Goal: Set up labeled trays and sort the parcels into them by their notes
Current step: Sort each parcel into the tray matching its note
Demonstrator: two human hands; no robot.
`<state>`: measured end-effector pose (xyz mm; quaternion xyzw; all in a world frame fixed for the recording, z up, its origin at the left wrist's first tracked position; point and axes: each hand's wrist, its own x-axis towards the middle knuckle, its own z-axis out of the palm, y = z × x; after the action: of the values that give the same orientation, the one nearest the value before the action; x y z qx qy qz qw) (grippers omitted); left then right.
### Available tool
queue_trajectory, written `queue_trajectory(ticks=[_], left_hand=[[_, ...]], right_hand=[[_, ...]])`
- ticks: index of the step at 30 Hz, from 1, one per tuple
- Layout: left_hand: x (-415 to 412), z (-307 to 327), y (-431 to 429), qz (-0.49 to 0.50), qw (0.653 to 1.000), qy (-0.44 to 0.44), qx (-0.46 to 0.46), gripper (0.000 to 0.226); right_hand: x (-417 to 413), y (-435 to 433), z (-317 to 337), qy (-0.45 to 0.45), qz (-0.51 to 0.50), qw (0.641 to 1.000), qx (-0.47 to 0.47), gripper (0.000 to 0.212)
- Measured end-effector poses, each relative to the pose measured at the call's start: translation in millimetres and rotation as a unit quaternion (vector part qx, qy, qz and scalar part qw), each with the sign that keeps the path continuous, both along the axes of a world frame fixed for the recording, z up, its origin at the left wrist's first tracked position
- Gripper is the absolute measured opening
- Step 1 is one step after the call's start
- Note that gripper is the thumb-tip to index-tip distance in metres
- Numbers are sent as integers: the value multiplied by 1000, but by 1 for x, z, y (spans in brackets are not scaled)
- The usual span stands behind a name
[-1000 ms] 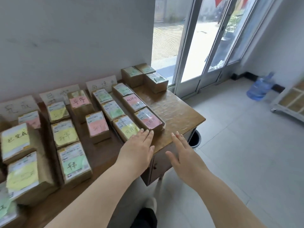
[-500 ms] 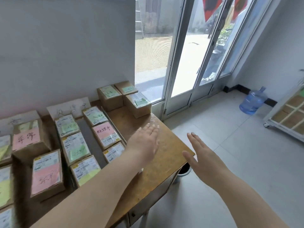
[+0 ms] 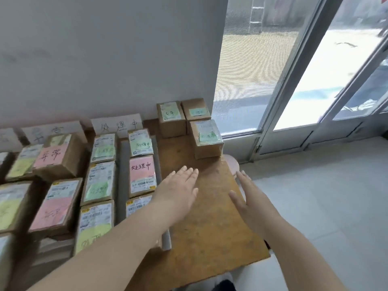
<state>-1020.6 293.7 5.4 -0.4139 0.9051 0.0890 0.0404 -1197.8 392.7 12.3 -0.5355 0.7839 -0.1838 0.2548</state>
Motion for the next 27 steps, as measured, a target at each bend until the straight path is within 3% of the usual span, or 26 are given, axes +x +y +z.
queue_trajectory(ticks=[7,14,18,22,27], left_hand=[[-38,-3,-20,155,988,-17,16,54],[-63,1,-35,253,967,-4,16,55],[-55,-2,-37,293,956,9,21,55],[-38,-10,-41,318,947,1,36,55],[-38,-12,-85,304,952,3,38,55]], right_hand=[[-69,-85,-23,-59,114,992,-5,62],[-91,-187,-47,-71,138,988,4,62],[-91,-236,-63,-8,146,989,21,58],[-86,-249,-85,110,207,971,39,54],[-88,-242,-92,137,225,964,35,52]])
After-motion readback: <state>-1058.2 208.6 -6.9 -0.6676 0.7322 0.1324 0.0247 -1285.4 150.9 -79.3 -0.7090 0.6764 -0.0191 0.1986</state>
